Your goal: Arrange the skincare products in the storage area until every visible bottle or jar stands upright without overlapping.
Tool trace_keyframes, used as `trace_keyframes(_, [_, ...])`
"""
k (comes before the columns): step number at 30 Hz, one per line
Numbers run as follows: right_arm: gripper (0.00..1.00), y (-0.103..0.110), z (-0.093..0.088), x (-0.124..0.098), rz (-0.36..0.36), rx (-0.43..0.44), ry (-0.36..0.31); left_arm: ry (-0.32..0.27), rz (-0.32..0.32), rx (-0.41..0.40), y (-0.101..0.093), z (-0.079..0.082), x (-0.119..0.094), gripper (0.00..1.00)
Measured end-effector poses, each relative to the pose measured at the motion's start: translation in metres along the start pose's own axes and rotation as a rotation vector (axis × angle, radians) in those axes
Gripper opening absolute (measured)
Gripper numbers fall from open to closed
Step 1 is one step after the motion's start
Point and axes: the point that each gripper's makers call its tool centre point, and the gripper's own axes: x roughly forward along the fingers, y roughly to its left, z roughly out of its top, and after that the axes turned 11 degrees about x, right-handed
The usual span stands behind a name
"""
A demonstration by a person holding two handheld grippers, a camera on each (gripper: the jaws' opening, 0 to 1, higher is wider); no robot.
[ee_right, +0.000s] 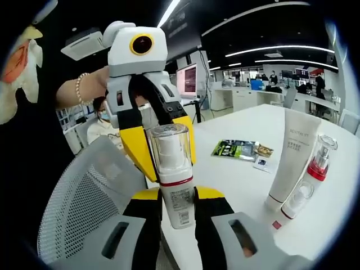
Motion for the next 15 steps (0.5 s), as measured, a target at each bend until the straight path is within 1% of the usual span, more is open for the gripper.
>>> trace_keyframes(5, [0.22, -0.008, -0.006, -0.001, -0.021, 0.014, 0.03, 0.008, 0.001, -0.002, 0.005, -0.006, 0.006, 0.19])
trace_keyframes(6, [0.22, -0.011, -0.009, -0.001, -0.032, 0.007, 0.043, 0.012, 0.003, -0.009, 0.006, -0.009, 0.009, 0.19])
trace_keyframes(11, [0.22, -0.018, -0.019, -0.001, -0.054, 0.019, 0.066, 0.015, 0.0, -0.023, 0.01, -0.016, 0.019, 0.19])
trace_keyframes(15, [0.23, -0.023, -0.03, -0.001, -0.073, 0.027, 0.091, 0.033, -0.007, -0.015, 0.01, -0.024, 0.029, 0.19])
